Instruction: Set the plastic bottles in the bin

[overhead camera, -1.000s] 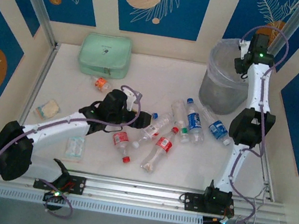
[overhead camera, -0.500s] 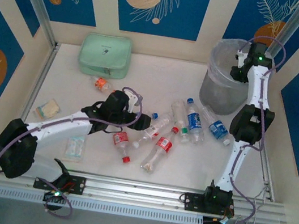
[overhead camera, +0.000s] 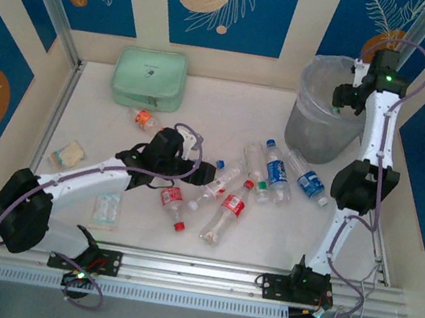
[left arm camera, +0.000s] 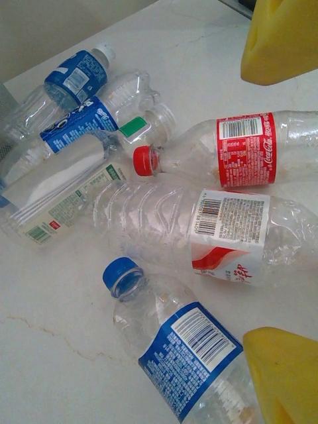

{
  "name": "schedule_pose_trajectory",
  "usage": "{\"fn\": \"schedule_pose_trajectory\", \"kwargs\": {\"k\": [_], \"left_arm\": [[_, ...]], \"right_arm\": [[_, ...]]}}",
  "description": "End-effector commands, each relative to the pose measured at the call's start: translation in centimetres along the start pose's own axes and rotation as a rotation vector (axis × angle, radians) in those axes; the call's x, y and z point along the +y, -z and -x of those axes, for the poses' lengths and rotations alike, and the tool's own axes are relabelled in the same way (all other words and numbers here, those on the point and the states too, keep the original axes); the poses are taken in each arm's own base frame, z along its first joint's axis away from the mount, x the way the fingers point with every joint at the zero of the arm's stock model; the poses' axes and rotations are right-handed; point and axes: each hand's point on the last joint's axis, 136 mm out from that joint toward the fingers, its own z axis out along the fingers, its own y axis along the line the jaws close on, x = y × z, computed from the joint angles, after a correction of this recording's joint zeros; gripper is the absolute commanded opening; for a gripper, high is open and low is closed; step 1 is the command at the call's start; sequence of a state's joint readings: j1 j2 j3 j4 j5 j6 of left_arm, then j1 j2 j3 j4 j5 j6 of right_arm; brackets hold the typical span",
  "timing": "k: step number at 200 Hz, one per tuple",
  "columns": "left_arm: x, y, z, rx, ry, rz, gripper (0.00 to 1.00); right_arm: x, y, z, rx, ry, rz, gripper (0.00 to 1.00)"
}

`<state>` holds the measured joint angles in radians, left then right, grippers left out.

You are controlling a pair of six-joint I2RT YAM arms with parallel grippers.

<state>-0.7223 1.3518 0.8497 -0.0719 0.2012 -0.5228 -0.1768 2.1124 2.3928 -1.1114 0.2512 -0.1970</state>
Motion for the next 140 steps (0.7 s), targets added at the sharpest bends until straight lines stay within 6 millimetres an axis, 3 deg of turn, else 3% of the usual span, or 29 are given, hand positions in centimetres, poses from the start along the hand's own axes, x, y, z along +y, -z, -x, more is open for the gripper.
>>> {"fn": "schedule_pose_trajectory", "kwargs": {"k": [1, 43, 49, 80, 122, 140], "left_arm": [[-1.1, 0.5, 0.8, -0.014, 0.000, -0.031, 0.94], [-0.7, 0.7, 0.3, -0.007, 0.004, -0.018, 0.94], [-0.6, 0.7, 0.2, -0.006, 0.005, -0.015, 0.94], [-0.2, 0.8, -0.1, -0.003, 0.000, 0.002, 0.99], [0.9, 1.1, -0.7, 0.008, -0.012, 0.055, 1.00], [1.5, 1.3, -0.9, 0.005, -0.010, 0.085, 1.00]], "right_arm": [[1.3, 4.5, 1.1, -0.074, -0.014, 0.009, 0.75], [3.4, 10.7, 1.8, -0.165, -0.101, 0.049, 0.76], [3.8, 11.6, 1.7, -0.174, -0.108, 0.055, 0.82], [7.3, 15.4, 0.9, -0.218, -0.079, 0.082, 0.89], [13.4, 19.8, -2.4, -0.253, -0.025, 0.175, 0.91], [16.5, 20.0, -5.1, -0.208, 0.019, 0.236, 0.92]]}}
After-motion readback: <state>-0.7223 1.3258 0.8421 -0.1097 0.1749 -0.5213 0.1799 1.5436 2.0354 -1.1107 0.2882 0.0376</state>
